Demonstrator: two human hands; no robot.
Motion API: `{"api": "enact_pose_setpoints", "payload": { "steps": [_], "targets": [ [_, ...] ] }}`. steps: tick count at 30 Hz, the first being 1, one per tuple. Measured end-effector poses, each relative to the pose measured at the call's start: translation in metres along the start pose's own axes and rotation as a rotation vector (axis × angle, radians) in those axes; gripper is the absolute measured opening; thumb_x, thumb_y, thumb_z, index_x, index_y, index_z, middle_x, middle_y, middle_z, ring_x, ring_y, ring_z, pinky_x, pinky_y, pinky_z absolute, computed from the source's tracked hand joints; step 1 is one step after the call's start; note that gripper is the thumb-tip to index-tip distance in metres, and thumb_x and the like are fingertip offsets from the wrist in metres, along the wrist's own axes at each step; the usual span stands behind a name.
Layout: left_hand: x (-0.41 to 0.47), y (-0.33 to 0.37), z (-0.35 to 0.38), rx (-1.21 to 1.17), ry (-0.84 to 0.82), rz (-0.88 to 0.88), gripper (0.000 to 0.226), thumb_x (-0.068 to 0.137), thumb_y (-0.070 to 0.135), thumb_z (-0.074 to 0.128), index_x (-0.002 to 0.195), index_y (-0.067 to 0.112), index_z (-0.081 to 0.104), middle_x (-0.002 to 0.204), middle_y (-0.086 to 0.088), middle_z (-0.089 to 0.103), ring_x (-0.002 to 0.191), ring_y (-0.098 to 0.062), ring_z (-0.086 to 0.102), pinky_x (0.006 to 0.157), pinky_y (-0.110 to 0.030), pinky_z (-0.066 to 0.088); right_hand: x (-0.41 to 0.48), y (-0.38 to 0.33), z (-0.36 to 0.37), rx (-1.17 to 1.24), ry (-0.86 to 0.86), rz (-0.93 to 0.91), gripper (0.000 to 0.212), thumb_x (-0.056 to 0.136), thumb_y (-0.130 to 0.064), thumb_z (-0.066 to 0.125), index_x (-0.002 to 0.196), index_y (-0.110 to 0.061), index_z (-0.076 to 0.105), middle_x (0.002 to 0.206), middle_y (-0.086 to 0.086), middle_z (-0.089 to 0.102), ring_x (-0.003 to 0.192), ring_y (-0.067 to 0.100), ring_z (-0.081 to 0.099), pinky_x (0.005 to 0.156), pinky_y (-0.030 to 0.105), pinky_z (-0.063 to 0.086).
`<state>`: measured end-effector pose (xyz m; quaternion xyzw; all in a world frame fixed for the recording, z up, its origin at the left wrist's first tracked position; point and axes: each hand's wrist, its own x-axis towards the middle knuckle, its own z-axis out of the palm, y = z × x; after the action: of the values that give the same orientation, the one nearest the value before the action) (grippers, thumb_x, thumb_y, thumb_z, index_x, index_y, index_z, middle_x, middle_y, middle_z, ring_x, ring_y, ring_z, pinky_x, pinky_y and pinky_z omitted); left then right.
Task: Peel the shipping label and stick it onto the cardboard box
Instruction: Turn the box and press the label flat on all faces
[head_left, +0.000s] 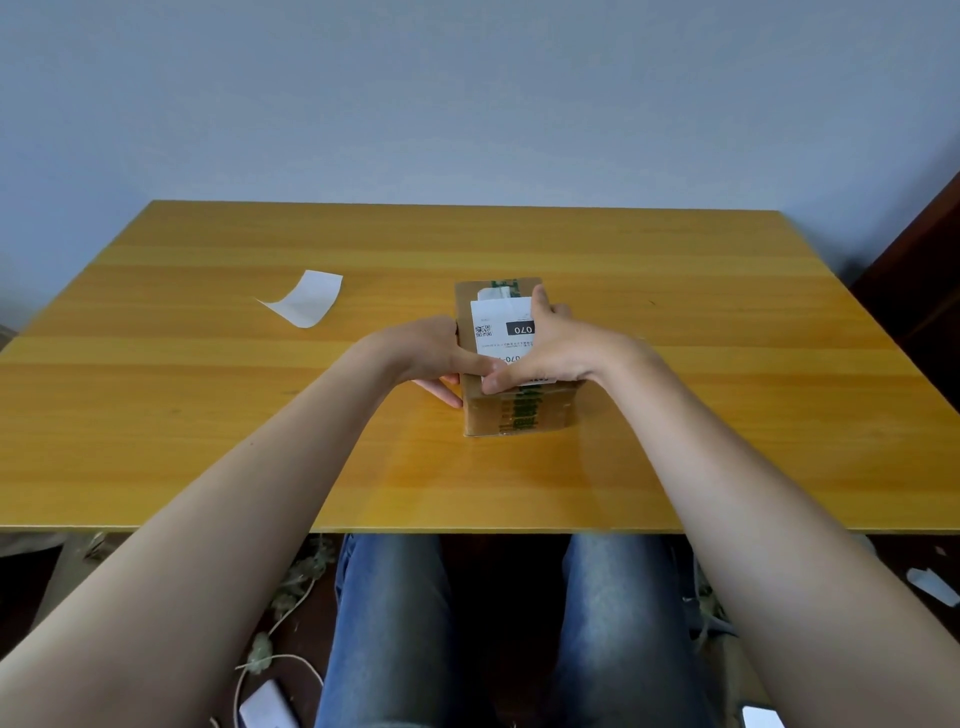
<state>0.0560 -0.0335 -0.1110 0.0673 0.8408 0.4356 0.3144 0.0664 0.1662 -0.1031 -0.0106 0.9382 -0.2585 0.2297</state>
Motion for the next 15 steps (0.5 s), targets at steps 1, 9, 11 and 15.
{"api": "enact_pose_setpoints", "payload": {
  "steps": [1, 9, 11, 15],
  "targets": [
    [-0.001, 0.0, 0.001, -0.006, 0.001, -0.002, 0.018, 0.09, 0.04, 0.081, 0.107, 0.038, 0.075, 0.124, 0.005, 0.075, 0.119, -0.022, 0.069, 0.089, -0.041, 0.065, 0.0, 0.002, 0.0, 0.023, 0.001, -0.01, 0.166, 0.051, -0.075, 0.09, 0.162, -0.027, -0.024, 0.166, -0.001, 0.015, 0.149, 0.027, 0.032, 0.114, 0.046, 0.04],
    [-0.003, -0.005, 0.015, -0.197, 0.167, -0.106, 0.061, 0.092, 0.056, 0.073, 0.133, 0.012, 0.06, 0.128, -0.002, 0.07, 0.112, -0.022, 0.069, 0.07, -0.039, 0.067, -0.018, 0.008, -0.011, 0.3, 0.126, 0.063, 0.081, 0.088, -0.071, 0.064, 0.154, -0.037, 0.034, 0.145, -0.003, 0.056, 0.119, 0.026, 0.061, 0.086, 0.054, 0.062],
    [-0.005, 0.0, 0.018, -0.257, 0.199, -0.136, 0.053, 0.094, 0.05, 0.073, 0.125, 0.011, 0.055, 0.121, -0.003, 0.067, 0.111, -0.029, 0.07, 0.076, -0.045, 0.067, -0.022, 0.006, -0.01, 0.342, 0.085, 0.146, 0.079, 0.09, -0.064, 0.066, 0.152, -0.028, 0.034, 0.136, 0.0, 0.056, 0.114, 0.03, 0.061, 0.064, 0.055, 0.065],
    [-0.013, 0.014, 0.023, -0.317, 0.231, -0.19, 0.069, 0.091, 0.037, 0.082, 0.139, 0.013, 0.038, 0.111, -0.003, 0.062, 0.088, -0.035, 0.078, 0.069, -0.047, 0.068, -0.021, 0.001, -0.008, 0.431, 0.107, 0.126, 0.066, 0.095, -0.052, 0.067, 0.149, -0.028, 0.038, 0.129, -0.002, 0.056, 0.11, 0.024, 0.061, 0.063, 0.053, 0.066]
  ]
}}
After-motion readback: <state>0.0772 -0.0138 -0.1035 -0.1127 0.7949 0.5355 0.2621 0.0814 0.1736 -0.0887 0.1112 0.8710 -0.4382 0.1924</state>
